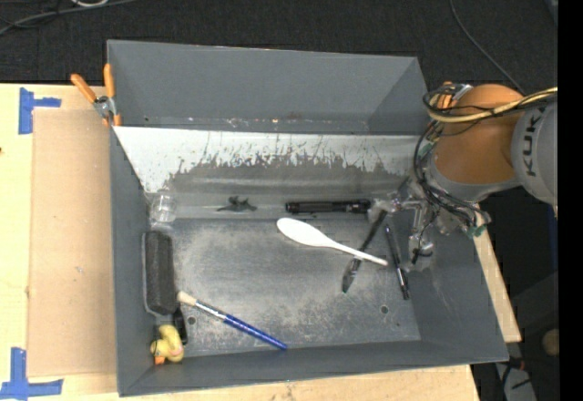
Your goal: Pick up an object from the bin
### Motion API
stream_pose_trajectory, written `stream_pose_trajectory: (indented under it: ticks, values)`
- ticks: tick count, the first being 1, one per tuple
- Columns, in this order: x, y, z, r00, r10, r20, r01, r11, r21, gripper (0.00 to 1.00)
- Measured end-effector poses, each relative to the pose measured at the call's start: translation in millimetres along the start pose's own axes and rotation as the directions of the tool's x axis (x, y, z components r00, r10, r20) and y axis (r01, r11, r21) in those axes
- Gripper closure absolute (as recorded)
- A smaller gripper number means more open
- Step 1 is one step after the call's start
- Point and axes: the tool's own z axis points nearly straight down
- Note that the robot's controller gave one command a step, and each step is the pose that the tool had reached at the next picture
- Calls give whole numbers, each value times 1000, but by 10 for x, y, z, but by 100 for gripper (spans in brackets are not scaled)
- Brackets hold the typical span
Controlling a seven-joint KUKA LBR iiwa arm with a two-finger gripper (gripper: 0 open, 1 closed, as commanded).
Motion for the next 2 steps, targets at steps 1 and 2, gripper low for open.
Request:
stream_pose_trajectory:
  ticks: [1,2]
  values:
    - [9,103,-557,997,-75,-3,75,997,-3,0]
    - [-16,244,-384,896,-444,-3,444,896,-10,0]
